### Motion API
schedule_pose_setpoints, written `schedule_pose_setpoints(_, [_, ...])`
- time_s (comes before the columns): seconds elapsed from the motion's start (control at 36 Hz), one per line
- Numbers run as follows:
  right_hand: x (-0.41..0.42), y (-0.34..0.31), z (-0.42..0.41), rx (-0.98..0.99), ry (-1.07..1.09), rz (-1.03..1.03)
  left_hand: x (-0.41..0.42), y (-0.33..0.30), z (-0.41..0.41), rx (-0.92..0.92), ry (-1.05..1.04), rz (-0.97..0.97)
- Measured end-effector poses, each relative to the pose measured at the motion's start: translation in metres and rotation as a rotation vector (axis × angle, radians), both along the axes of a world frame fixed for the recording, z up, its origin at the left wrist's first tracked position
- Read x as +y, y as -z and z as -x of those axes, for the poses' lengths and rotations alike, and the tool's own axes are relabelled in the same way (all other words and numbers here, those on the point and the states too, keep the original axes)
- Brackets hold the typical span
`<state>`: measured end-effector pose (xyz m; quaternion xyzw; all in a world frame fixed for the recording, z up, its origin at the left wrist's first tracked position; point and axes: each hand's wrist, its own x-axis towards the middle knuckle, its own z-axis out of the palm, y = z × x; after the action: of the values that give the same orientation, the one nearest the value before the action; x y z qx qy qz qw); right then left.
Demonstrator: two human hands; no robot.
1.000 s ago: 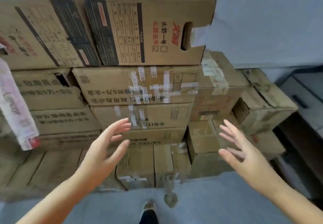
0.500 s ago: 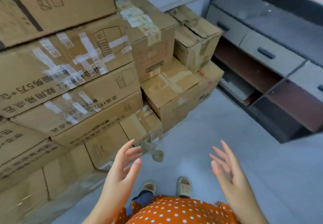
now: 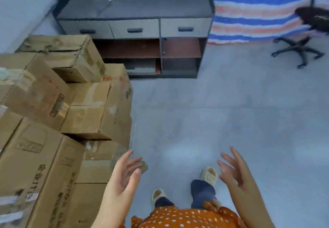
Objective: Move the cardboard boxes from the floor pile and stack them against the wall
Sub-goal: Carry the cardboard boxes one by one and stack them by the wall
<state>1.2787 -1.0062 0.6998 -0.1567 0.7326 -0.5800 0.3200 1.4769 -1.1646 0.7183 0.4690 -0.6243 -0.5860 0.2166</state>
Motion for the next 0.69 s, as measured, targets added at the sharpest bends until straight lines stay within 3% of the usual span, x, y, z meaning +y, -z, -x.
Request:
schedule_pose_setpoints(0.33, [0.139, -0.019, 0.008, 0.040, 0.453, -0.092, 0.071, -0.003, 0.100, 0.064, 0.441, 0.011])
schedule_pose_setpoints(0.69, [0.377, -0.019, 0.063, 0.051, 0.861, -0.157, 0.287, 0.010, 0.257, 0.139, 0.890, 0.021])
